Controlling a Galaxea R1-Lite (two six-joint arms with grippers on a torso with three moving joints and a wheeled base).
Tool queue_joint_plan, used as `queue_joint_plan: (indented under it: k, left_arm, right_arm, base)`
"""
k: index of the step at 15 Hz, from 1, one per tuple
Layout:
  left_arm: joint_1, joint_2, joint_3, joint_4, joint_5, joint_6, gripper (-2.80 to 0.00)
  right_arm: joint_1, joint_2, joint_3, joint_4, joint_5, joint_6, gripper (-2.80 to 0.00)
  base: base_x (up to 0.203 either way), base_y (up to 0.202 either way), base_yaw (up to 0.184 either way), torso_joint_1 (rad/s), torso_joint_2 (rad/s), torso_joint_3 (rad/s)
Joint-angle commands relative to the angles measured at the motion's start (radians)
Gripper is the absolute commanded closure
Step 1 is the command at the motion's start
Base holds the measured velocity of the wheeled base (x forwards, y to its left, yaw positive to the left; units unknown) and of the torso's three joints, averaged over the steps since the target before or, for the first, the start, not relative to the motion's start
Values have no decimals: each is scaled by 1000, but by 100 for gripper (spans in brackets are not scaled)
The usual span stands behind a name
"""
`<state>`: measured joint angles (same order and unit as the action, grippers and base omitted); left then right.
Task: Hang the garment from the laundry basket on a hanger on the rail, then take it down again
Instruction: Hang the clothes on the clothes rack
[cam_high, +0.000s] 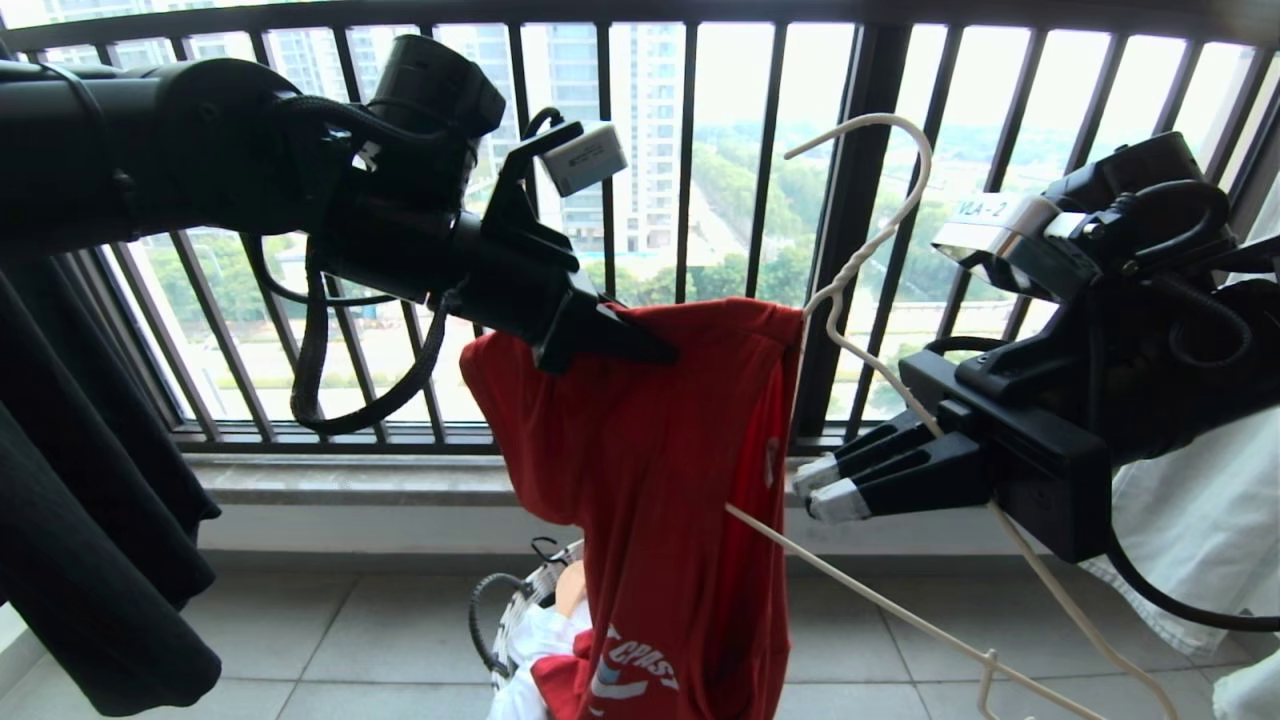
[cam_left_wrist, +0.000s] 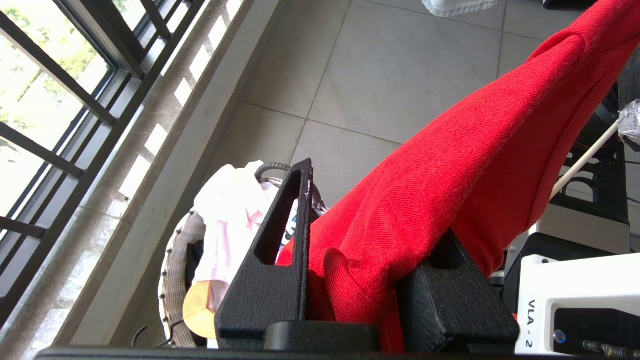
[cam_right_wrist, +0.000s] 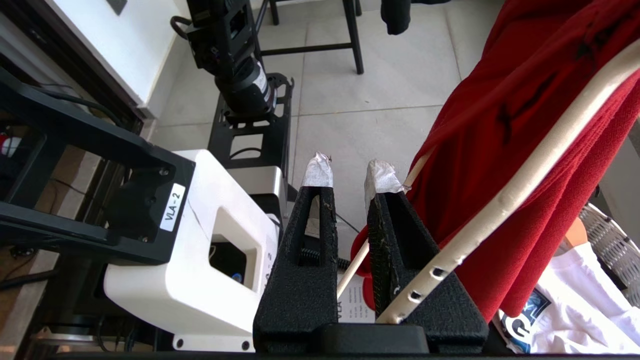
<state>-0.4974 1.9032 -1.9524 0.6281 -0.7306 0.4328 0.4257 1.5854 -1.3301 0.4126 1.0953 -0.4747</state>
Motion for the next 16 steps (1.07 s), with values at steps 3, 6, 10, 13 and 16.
queue_joint_plan:
  k: [3,6,10,13,16]
  left_arm:
    - [0,-6,0,2,-3,3,0]
    - [2,-13,0,2,-3,4,0]
    - [4,-20,0,1,-1,4,0]
    - [7,-36,0,1,-1,4,0]
    - [7,-58,1,4,-3,0,0]
  right_arm:
    - [-14,15,-1,-3,6,-7,-280]
    - [-20,21,-1,-13,6,-6,-280]
    - [-79,56,-2,-78,4,-7,-280]
    - [-118,74,-24,-84,3,-6,-280]
    - [-159,89,-46,-84,5,-4,-280]
  base:
    - [0,0,0,0,0,0]
    - [0,0,0,0,0,0]
    - [0,0,0,0,0,0]
    - [0,0,0,0,0,0]
    - [0,0,0,0,0,0]
